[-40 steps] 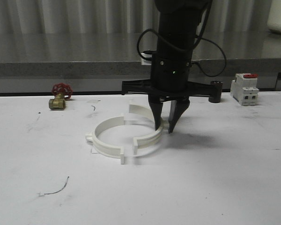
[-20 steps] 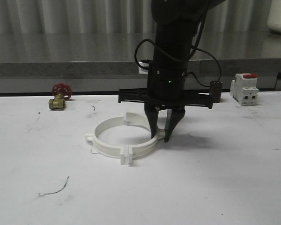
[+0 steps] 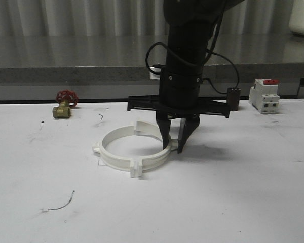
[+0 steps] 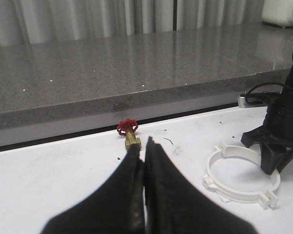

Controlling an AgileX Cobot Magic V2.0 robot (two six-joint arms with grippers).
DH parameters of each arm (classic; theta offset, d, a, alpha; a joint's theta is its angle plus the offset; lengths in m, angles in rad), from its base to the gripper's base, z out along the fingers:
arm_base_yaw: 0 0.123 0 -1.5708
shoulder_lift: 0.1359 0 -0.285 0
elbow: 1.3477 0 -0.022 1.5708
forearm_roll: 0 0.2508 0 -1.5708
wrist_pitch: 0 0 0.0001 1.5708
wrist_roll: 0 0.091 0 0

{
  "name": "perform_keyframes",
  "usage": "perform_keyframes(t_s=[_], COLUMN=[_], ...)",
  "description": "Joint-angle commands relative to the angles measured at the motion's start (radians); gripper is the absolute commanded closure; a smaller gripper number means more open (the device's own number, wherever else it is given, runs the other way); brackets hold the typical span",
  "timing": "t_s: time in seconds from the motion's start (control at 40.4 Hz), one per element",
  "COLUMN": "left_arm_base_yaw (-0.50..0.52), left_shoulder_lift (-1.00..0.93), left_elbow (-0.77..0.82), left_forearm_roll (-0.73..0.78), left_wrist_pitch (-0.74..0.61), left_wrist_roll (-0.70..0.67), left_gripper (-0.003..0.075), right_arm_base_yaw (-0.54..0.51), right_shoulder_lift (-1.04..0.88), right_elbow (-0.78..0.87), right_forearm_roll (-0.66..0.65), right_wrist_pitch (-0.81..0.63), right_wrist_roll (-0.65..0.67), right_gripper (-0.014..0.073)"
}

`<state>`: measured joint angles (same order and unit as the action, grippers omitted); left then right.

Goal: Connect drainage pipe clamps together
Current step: 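Press the held half down so its tabs meet the placed half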

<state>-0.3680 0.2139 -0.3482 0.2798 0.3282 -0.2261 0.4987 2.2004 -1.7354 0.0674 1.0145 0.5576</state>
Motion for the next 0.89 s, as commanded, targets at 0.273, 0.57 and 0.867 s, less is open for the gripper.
perform_keyframes(t_s=[0.273,0.57,0.867], left_arm_base_yaw=[0.003,0.003,0.003], left_shoulder_lift=[0.011,0.011,0.011], left_elbow=[-0.028,-0.028,-0.028], left_forearm_roll=[0.005,0.005,0.005], left_wrist_pitch=[-0.074,-0.074,-0.074], left_wrist_roll=[-0.001,-0.001,-0.001], left_gripper=[0.0741,0.0741,0.0741], right_arm_base_yaw=[0.0,0.0,0.0], right_shoulder_lift=[-0.043,-0.043,-0.043], right_elbow=[-0.023,-0.023,-0.023], right_forearm_roll=[0.01,0.01,0.01], right_wrist_pitch=[-0.015,-0.009,-0.01], right_wrist_roll=[0.037,0.035,0.058], right_gripper=[0.044,0.0343,0.0314])
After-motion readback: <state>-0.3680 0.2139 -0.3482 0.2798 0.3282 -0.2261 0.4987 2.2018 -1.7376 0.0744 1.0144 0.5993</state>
